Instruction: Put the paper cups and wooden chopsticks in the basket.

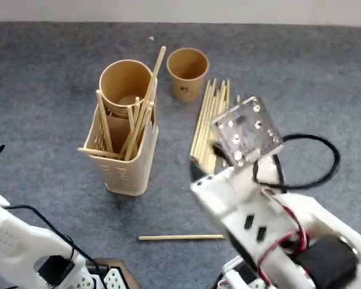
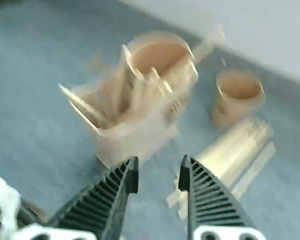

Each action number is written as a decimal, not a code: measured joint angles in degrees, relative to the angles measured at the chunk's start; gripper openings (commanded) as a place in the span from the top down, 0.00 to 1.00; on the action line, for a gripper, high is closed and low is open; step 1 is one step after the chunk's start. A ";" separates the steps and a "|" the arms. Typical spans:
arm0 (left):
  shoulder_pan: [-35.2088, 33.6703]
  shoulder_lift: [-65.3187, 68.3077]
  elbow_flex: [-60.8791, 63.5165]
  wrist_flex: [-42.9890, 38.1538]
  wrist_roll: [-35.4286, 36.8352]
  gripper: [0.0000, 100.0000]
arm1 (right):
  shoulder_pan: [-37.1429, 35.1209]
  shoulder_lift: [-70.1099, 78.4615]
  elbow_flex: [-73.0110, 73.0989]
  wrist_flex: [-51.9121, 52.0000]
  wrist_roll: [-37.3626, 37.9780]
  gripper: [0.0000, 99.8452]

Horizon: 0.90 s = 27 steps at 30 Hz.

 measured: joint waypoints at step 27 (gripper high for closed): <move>18.81 0.00 39.30 -6.59 13.80 0.79 | 26.73 50.11 28.84 -53.19 4.66 0.85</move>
